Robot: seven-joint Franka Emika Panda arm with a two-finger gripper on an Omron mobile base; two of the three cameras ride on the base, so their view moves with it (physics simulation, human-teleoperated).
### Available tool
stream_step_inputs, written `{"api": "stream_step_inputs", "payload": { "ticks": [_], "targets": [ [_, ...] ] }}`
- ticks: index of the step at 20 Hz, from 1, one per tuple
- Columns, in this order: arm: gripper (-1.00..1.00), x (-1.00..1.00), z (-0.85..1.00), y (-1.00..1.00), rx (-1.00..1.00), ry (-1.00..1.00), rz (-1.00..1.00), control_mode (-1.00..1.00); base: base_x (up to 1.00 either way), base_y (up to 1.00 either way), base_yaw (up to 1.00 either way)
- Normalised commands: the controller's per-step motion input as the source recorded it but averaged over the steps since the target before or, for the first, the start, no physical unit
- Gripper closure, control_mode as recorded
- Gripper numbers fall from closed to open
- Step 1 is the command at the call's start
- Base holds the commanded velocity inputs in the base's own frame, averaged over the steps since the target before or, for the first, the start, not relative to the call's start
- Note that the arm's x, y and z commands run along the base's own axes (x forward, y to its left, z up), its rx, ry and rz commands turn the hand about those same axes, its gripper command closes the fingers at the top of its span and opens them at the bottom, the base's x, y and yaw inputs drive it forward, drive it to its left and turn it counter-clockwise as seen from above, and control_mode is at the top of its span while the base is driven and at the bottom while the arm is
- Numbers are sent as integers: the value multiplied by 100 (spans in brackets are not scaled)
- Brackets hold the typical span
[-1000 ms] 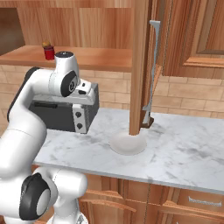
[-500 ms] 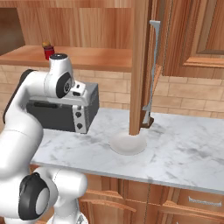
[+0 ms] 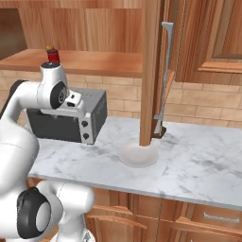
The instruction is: Pick the avocado and bread from the counter and place them on the plate. Then pick the jam from the cabinet and place it next to the plate. Lastly close the cabinet door.
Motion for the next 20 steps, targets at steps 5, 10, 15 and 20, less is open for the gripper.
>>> {"api": "stream_step_inputs", "payload": {
  "ticks": [5,10,15,20],
  "targets": [
    [-100,-4,-15,38,0,1,0,-100,0,0,0],
    [-100,0,-16,44,0,5,0,-100,0,0,0],
    [-100,0,-17,49,0,7,0,-100,0,0,0],
    [-100,0,-15,49,0,7,0,-100,0,0,0]
  ]
}}
